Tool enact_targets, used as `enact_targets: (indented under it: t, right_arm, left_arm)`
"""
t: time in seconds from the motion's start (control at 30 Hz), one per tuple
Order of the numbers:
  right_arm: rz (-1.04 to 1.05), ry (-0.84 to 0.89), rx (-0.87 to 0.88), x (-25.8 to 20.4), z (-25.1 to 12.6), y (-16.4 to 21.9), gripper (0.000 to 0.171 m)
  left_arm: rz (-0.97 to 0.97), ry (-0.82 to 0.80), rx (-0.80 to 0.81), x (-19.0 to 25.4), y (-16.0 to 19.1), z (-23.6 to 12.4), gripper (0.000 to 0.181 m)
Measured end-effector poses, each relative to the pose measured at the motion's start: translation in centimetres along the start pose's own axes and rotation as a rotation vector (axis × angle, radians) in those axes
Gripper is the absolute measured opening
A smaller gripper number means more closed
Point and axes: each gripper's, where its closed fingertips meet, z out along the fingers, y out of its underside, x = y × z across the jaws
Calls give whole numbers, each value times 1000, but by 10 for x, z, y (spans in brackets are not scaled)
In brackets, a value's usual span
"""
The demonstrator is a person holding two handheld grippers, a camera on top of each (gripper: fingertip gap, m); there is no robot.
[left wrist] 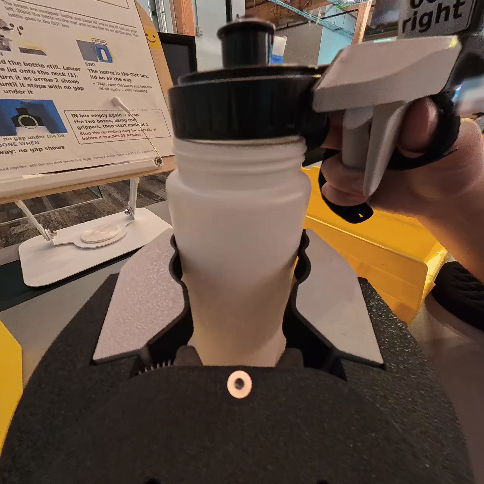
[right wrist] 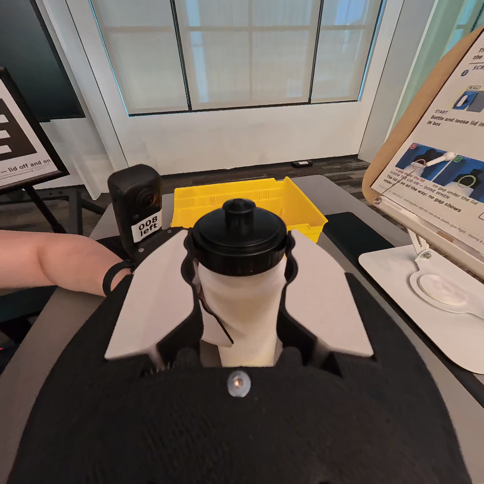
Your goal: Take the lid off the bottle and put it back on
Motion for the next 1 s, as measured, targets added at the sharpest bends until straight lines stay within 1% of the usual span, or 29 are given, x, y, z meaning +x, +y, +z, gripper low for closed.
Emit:
enact_targets:
  t: [0.33, 0.47, 0.63, 0.83, 0.9, 1.0]
  right_arm:
    - [-14, -4, -27, 1, 3, 7, 68]
    - [-54, 7, -64, -1, 1, 8, 68]
    - [-82, -59, -109, -8, -7, 10, 68]
    - [-63, -288, -116, -28, -30, 13, 68]
    - [-58, -304, -118, -29, -32, 14, 68]
    - [-46, -236, -119, -22, -25, 13, 68]
  left_arm:
    - [5, 11, -7, 1, 0, 1, 86]
    - [11, 37, -20, 4, 1, 1, 86]
    - [-12, 167, -25, 22, 1, 1, 86]
    - [-4, 392, -29, 56, 1, -5, 86]
    - [-15, 379, -25, 55, 1, -4, 86]
    - [-24, 278, -46, 43, 1, 0, 86]
